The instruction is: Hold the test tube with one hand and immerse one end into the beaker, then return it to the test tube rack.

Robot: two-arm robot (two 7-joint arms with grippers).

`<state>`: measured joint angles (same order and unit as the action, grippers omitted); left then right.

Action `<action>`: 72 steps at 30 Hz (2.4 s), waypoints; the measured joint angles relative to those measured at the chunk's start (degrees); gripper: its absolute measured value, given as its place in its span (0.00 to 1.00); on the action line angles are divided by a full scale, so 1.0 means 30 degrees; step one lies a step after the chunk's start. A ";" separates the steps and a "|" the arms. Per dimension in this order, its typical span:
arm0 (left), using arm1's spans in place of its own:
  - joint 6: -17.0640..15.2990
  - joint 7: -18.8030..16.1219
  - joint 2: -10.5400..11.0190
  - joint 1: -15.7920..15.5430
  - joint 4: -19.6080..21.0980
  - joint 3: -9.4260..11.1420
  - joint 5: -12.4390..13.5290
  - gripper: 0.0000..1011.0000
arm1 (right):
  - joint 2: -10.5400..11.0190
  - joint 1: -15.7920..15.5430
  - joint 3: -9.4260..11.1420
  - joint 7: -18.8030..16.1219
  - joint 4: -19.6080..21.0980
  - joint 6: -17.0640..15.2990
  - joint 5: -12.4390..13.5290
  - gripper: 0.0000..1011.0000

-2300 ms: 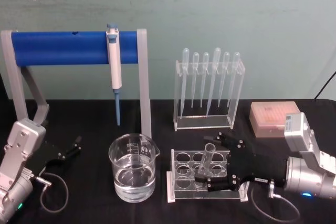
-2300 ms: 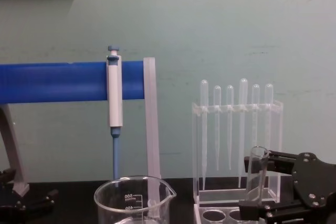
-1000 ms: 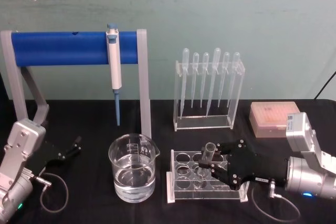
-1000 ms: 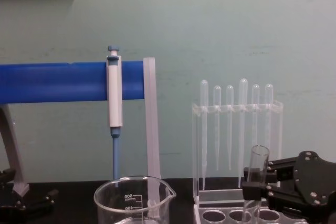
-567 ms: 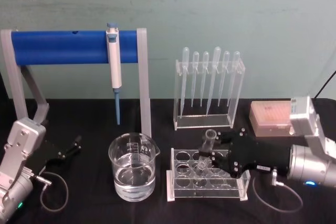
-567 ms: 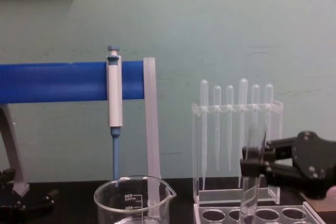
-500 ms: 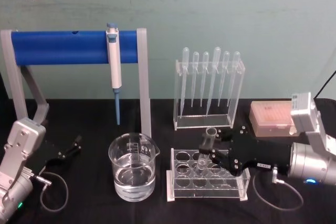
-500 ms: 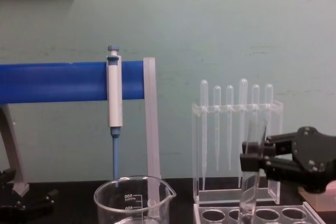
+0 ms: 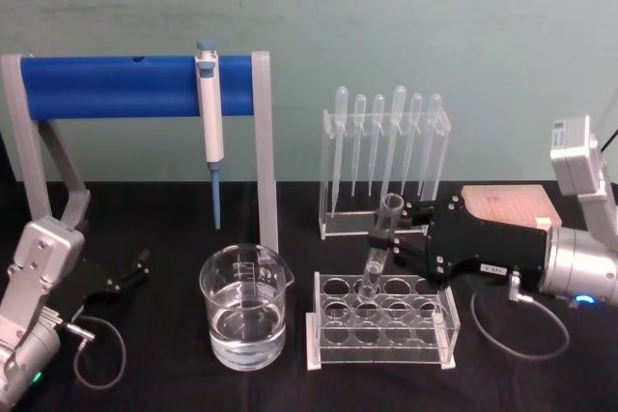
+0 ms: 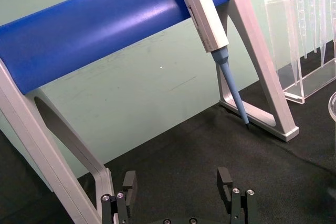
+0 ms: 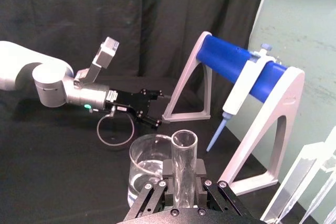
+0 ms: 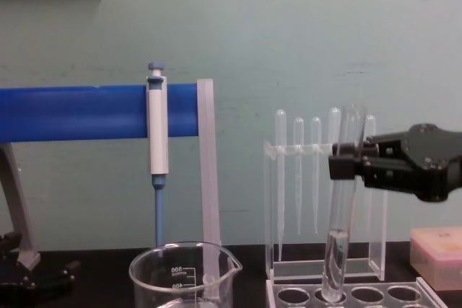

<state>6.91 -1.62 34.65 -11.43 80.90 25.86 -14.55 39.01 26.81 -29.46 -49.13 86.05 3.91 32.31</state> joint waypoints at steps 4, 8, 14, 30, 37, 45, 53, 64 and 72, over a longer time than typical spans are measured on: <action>0.0000 0.0000 0.0000 0.0000 0.0000 0.0000 -0.0001 0.99 | 0.0121 0.0352 -0.0108 0.0173 0.0447 -0.0568 0.0093 0.22; -0.0001 0.0000 0.0000 0.0000 0.0000 0.0000 0.0000 0.99 | 0.0137 0.0656 -0.0210 0.0357 0.0699 -0.0943 0.0198 0.22; -0.0001 0.0000 0.0000 0.0001 0.0000 0.0000 -0.0001 0.99 | 0.0003 0.1117 -0.0340 0.0517 0.0812 -0.1385 0.0481 0.22; -0.0001 0.0000 0.0000 0.0000 0.0000 0.0000 0.0000 0.99 | -0.1381 0.3526 -0.1479 0.0390 0.0200 -0.2568 0.1285 0.22; -0.0001 -0.0001 0.0000 0.0001 0.0000 0.0000 0.0000 0.99 | -0.2343 0.4675 -0.2396 0.0102 -0.0182 -0.2829 0.1306 0.22; -0.0001 0.0000 0.0000 0.0000 0.0000 0.0001 -0.0001 0.99 | -0.3060 0.5211 -0.3290 -0.0168 -0.0885 -0.2814 0.1405 0.22; -0.0001 0.0000 0.0000 0.0000 0.0000 0.0001 -0.0001 0.99 | -0.3700 0.5250 -0.4064 -0.0282 -0.2091 -0.2023 0.1100 0.22; 0.0000 0.0000 0.0000 -0.0001 0.0000 0.0000 -0.0001 0.99 | -0.4834 0.5002 -0.4596 -0.0304 -0.4182 -0.0514 0.0123 0.22; 0.0000 0.0000 0.0000 0.0000 0.0000 -0.0001 -0.0001 0.99 | -0.5492 0.4749 -0.4738 -0.0341 -0.5583 0.0068 -0.0517 0.22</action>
<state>6.91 -1.62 34.65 -11.43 80.90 25.86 -14.55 22.53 41.06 -43.68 -50.16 69.30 4.11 30.75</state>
